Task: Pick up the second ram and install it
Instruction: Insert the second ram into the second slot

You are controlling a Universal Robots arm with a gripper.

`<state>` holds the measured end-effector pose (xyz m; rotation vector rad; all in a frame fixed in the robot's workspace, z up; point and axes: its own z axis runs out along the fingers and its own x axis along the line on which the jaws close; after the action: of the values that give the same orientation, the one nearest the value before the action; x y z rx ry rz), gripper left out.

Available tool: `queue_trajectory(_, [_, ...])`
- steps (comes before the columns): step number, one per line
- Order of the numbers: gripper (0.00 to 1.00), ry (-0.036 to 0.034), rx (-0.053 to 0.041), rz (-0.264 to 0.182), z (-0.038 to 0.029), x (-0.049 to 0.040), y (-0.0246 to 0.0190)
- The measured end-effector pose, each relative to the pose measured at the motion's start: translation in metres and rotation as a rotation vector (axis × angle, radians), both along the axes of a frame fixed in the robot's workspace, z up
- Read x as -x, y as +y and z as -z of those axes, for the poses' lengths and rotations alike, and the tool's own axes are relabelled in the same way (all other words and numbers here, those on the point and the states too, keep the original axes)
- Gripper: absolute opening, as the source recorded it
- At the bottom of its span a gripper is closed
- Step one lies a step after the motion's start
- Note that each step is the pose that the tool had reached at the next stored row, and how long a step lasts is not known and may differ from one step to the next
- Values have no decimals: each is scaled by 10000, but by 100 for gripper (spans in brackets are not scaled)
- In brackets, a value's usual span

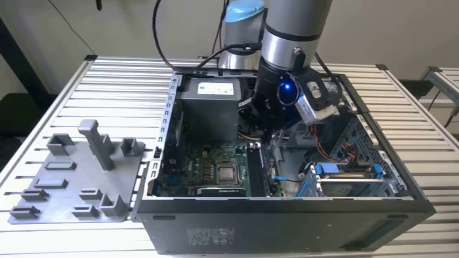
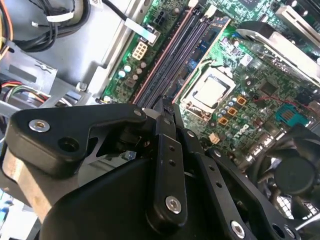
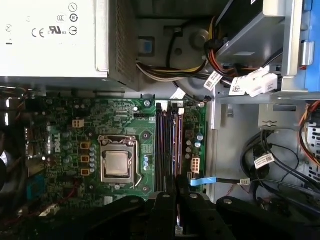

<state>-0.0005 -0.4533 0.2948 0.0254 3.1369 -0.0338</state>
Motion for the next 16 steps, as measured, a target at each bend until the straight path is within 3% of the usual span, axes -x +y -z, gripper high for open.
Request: queue_trajectory(16, [13,0,1,174,291,72,-5])
